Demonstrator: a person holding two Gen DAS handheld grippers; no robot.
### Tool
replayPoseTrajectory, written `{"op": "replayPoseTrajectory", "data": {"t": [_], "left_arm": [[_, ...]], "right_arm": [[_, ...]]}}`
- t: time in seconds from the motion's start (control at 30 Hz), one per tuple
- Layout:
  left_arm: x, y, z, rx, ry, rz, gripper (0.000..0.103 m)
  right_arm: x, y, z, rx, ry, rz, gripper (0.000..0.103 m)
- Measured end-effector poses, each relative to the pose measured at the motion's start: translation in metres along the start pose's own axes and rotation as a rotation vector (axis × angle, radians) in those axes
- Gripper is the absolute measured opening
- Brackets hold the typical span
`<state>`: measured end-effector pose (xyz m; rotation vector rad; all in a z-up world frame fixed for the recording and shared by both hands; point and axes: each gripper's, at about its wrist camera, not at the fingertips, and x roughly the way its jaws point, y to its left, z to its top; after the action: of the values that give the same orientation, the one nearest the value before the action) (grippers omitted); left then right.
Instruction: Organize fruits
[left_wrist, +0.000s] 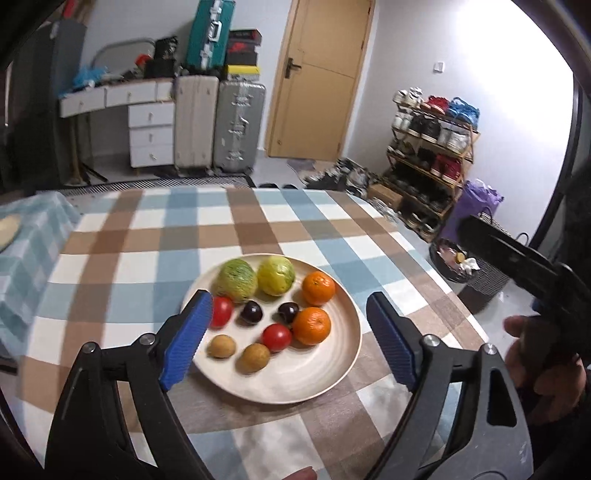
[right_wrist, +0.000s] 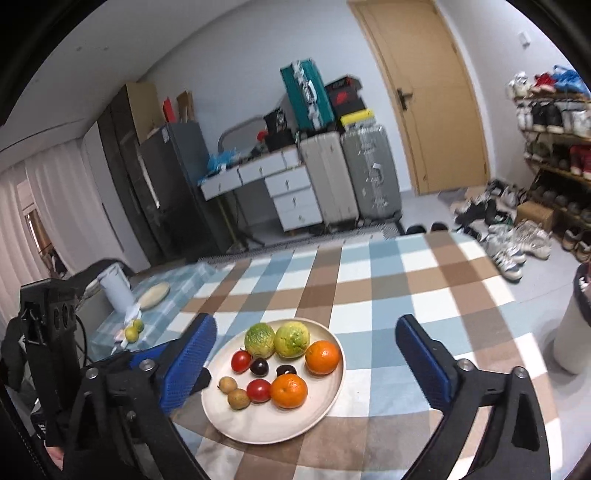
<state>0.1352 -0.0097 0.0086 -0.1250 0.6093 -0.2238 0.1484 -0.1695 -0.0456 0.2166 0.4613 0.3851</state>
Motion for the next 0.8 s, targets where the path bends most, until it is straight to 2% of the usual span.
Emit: {"op": "replayPoseTrajectory", "data": {"t": [0.1, 0.17, 0.23, 0.5, 0.63, 0.8], "left_arm": [[-0.024, -0.002, 0.000, 0.017, -0.043, 0.036, 0.088], [-0.040, -0.003, 0.000, 0.027, -0.077, 0.067, 0.097], [-0.057, -0.004, 0.000, 0.030, -0.121, 0.081, 0.102], [-0.115, -0.012, -0.007, 0.083, -0.321, 0.210, 0.102], [-0.132, -0.005, -0.017, 0.050, -0.338, 0.183, 0.102], [-0.145, 0.005, -0.030, 0.034, -0.343, 0.194, 0.102]], "right_arm": [[-0.023, 0.011, -0.004, -0.040, -0.061, -0.021, 0.103], [-0.037, 0.021, -0.006, -0.087, -0.102, -0.044, 0.103], [-0.047, 0.029, -0.008, -0.120, -0.133, -0.054, 0.103], [-0.084, 0.056, -0.017, -0.182, -0.238, -0.068, 0.103], [-0.098, 0.059, -0.028, -0.188, -0.278, -0.066, 0.103], [-0.107, 0.066, -0.043, -0.237, -0.291, -0.094, 0.103]]}}
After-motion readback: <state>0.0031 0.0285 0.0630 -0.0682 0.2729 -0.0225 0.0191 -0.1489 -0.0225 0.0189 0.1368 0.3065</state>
